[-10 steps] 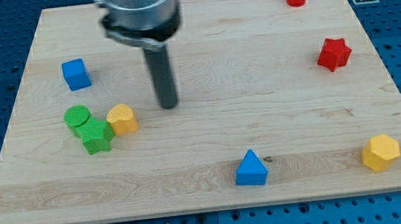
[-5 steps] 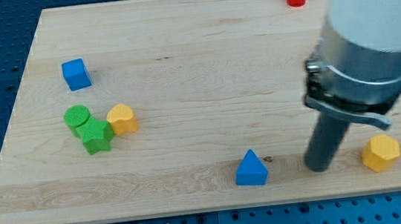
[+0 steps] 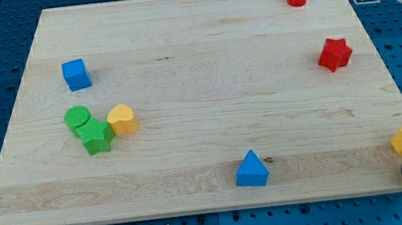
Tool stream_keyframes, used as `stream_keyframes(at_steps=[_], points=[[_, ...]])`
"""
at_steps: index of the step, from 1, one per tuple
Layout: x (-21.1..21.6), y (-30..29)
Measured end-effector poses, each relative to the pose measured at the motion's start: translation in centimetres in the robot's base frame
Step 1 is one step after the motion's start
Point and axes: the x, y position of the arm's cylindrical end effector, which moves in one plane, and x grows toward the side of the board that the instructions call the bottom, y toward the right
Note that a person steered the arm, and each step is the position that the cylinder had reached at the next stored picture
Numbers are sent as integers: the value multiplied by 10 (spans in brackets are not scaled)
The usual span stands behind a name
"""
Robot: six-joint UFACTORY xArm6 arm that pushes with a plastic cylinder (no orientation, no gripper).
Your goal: Move yellow hexagon above blue triangle
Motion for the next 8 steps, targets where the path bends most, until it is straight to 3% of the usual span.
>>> stream_keyframes(at_steps=[2, 4, 8], points=[[-10, 3], [-17, 61], [-70, -5]])
